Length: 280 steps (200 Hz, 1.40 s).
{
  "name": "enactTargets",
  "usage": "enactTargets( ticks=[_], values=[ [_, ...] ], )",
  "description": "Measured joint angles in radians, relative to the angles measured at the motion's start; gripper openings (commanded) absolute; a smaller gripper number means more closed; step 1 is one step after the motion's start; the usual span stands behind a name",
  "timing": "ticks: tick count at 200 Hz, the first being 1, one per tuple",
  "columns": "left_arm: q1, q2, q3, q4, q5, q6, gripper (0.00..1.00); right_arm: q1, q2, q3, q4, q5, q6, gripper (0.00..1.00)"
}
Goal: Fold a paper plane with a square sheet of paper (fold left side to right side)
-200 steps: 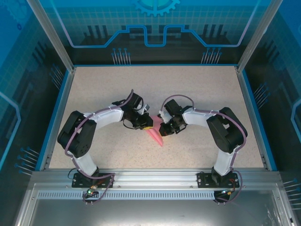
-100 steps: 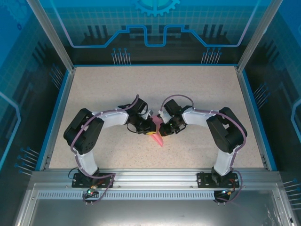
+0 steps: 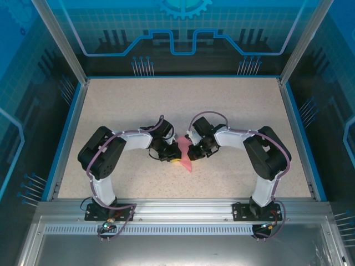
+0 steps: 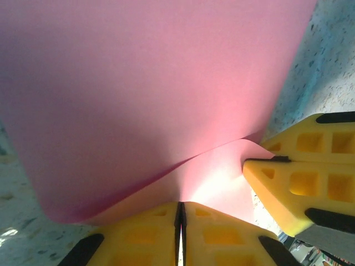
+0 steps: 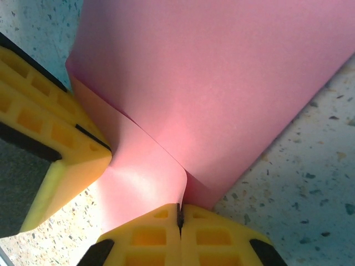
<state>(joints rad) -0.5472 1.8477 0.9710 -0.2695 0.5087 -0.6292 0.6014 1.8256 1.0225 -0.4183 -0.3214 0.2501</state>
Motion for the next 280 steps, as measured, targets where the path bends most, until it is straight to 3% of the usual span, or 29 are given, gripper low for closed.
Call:
enactTargets(
  ticks=[33, 97, 126, 158, 200, 280],
  values=[
    [0.0, 0.003, 0.0, 0.003, 0.0, 0.0, 0.11, 0.0, 0.001, 0.009, -0.011, 0.0, 0.0, 0.03],
    [0.0, 0.005, -0.008, 0.018, 0.0, 0.0, 0.1, -0.034, -0.08, 0.047, -0.073, 0.0, 0.006, 0.31],
    [0.001, 0.005, -0.01, 0.022, 0.001, 0.0, 0.1, -0.039, -0.171, 0.043, -0.105, -0.032, 0.008, 0.25],
    [0.001, 0.005, -0.01, 0.022, 0.001, 0.0, 0.1, -0.023, -0.208, -0.003, -0.1, -0.158, 0.043, 0.19],
    [0.001, 0.004, -0.01, 0.022, 0.001, 0.0, 0.1, 0.054, -0.106, -0.019, -0.081, -0.252, 0.102, 0.18],
    [0.001, 0.004, -0.01, 0.021, 0.001, 0.0, 0.1, 0.057, -0.005, -0.022, -0.078, -0.255, 0.139, 0.16]
  ],
)
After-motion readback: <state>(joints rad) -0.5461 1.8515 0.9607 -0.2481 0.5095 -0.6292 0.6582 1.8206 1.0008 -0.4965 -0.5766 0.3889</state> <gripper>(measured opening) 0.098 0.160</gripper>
